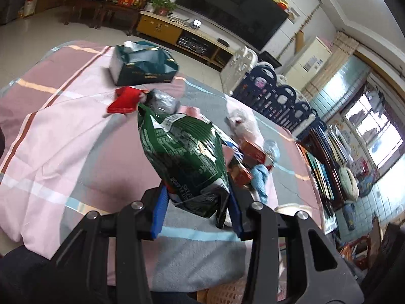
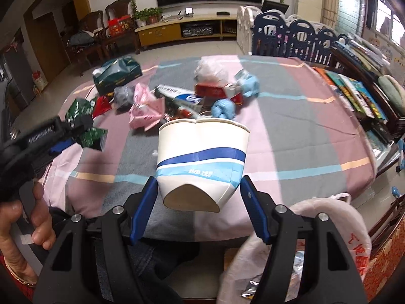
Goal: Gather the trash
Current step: 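Carry the paper cup and green bag over the wastebasket and release both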
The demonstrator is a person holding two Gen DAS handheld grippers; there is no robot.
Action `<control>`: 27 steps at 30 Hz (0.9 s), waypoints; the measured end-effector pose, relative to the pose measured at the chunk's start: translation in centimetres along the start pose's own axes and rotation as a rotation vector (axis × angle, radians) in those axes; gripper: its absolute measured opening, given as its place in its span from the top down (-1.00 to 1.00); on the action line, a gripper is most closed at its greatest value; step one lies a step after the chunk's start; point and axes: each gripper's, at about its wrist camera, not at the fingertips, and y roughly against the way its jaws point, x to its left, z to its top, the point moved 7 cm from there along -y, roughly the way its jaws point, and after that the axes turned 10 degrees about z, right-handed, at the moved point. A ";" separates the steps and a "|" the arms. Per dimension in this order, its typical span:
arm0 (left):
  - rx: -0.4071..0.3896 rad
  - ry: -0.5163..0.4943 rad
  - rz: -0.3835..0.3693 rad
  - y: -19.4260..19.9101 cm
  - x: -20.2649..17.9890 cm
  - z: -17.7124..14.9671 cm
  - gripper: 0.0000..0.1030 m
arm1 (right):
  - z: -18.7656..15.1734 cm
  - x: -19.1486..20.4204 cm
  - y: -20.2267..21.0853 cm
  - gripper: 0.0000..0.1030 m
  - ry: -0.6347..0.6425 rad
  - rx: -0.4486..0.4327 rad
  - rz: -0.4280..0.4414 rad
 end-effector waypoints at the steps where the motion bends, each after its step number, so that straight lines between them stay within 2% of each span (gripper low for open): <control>1: 0.013 -0.017 -0.024 0.1 -0.9 -0.4 0.18 | -0.1 -0.9 1.1 -0.29 -0.005 -0.008 -0.009; 5: 0.060 -0.103 -0.113 0.5 -4.7 -2.2 0.18 | -1.5 -4.8 4.9 -0.29 -0.016 -0.017 -0.076; 8: 0.103 -0.190 -0.188 1.1 -8.2 -4.2 0.18 | -3.7 -8.5 7.3 -0.29 -0.073 0.001 -0.120; 12: 0.171 -0.310 -0.312 2.1 -13.0 -7.8 0.18 | -8.5 -13.0 8.0 -0.29 -0.186 0.097 -0.128; 13: 0.201 -0.345 -0.358 2.4 -14.6 -9.2 0.18 | -9.9 -13.8 7.9 -0.29 -0.214 0.132 -0.122; 16: 0.285 -0.421 -0.438 2.7 -17.8 -13.0 0.18 | -13.2 -15.5 7.2 -0.31 -0.282 0.213 -0.105; 18: 0.336 -0.486 -0.465 2.6 -19.5 -15.7 0.18 | -13.9 -17.1 8.0 -0.37 -0.348 0.183 -0.130; 21: 0.437 -0.592 -0.510 2.2 -21.5 -20.3 0.14 | -13.3 -20.9 10.6 -0.51 -0.529 0.064 -0.156; 24: 0.538 -0.704 -0.500 1.5 -22.8 -24.3 -0.28 | -12.6 -22.8 12.2 -0.51 -0.611 -0.001 -0.146; 27: 0.554 -0.734 -0.496 1.1 -22.9 -24.9 -0.72 | -12.3 -23.1 12.6 -0.51 -0.596 -0.021 -0.172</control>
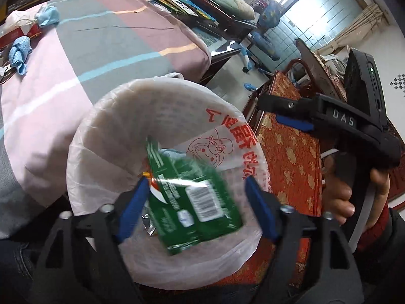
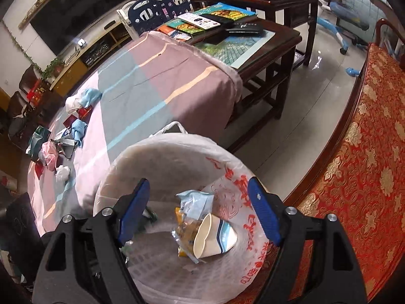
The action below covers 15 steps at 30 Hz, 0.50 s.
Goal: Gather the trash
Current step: 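Carry the paper cup and green bag over the wastebasket and release both, then withdraw both open tools from the wastebasket toward the table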
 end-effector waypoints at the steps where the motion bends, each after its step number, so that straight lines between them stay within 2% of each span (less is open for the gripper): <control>1: 0.003 0.013 -0.012 0.0 0.3 0.0 -0.76 | 0.0 0.2 -0.2 -0.51 0.001 0.003 0.001; 6: 0.037 0.165 -0.079 -0.4 3.0 0.1 -0.76 | -0.7 1.7 -1.7 -0.51 0.013 0.049 0.009; 9: -0.001 0.219 -0.101 0.1 3.8 0.6 -0.76 | -0.6 3.4 -2.0 -0.51 0.050 0.045 0.006; 12: -0.124 0.242 -0.077 2.1 4.3 1.6 -0.76 | -0.5 5.3 -2.0 -0.51 0.082 0.036 0.011; 15: -0.301 0.294 0.079 5.1 6.8 2.5 -0.76 | -0.6 7.1 -2.0 -0.51 0.127 0.033 0.012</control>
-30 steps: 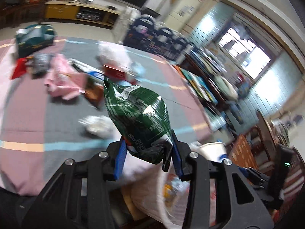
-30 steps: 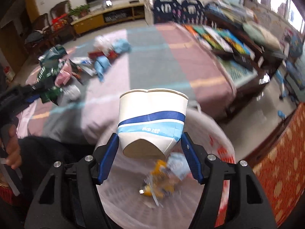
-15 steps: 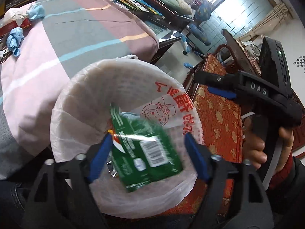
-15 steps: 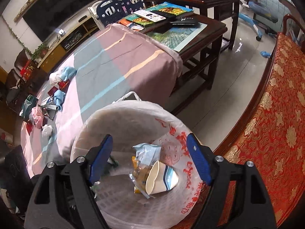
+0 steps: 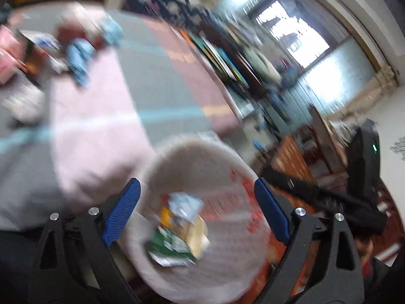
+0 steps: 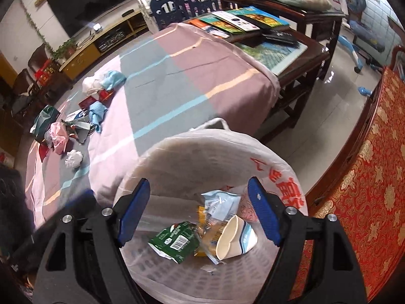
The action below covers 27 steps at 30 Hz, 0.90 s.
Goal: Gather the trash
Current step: 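Withdraw both open tools from the wastebasket toward the table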
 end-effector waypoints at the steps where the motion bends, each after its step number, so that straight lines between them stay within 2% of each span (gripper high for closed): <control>1: -0.068 0.019 0.063 0.9 1.3 0.9 -0.76 | 0.0 0.5 -0.1 -0.51 0.015 0.001 0.002; 4: -0.182 0.125 0.171 2.9 5.6 2.6 -0.78 | 0.0 2.0 -0.4 -0.51 0.064 0.007 0.002; 7: -0.209 0.251 0.201 3.4 9.3 2.9 -0.78 | -0.5 3.0 -1.1 -0.51 0.079 0.028 0.013; 9: -0.220 0.284 0.195 3.9 10.2 2.8 -0.78 | -0.8 3.5 -1.5 -0.51 0.081 0.039 0.020; 16: -0.226 0.198 0.251 4.1 9.5 3.1 -0.78 | -1.0 4.7 -2.1 -0.51 0.095 0.047 0.028; 27: -0.246 0.253 0.269 4.8 10.8 3.2 -0.80 | -1.1 6.1 -2.5 -0.51 0.114 0.046 0.041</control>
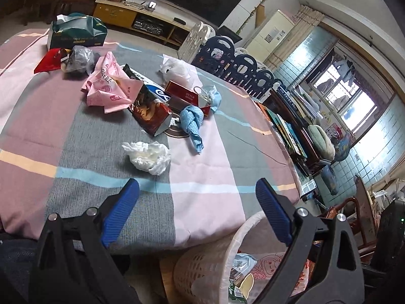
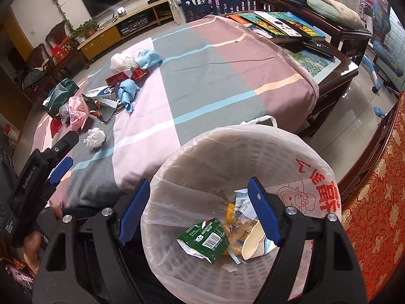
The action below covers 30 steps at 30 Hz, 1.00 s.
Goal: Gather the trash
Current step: 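Withdraw both open tools from the wastebasket toward the table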
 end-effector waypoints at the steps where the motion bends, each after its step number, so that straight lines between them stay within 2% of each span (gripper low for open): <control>1: -0.006 0.001 0.004 0.1 0.0 0.0 -0.81 | 0.0 0.2 0.0 -0.51 0.005 -0.003 0.000; 8: -0.059 0.035 0.053 0.8 1.0 0.8 -0.81 | 0.0 1.0 -0.3 -0.51 0.016 -0.003 0.011; 26: -0.059 0.052 0.066 0.7 1.7 0.8 -0.82 | -0.5 1.4 -1.0 -0.51 0.016 0.009 0.021; 28: -0.078 0.057 0.090 1.1 2.1 1.1 -0.82 | -0.4 1.4 -0.9 -0.51 0.012 0.002 0.022; 30: -0.110 0.051 0.156 1.9 3.0 1.9 -0.82 | -0.1 1.3 -0.6 -0.51 0.009 -0.009 0.025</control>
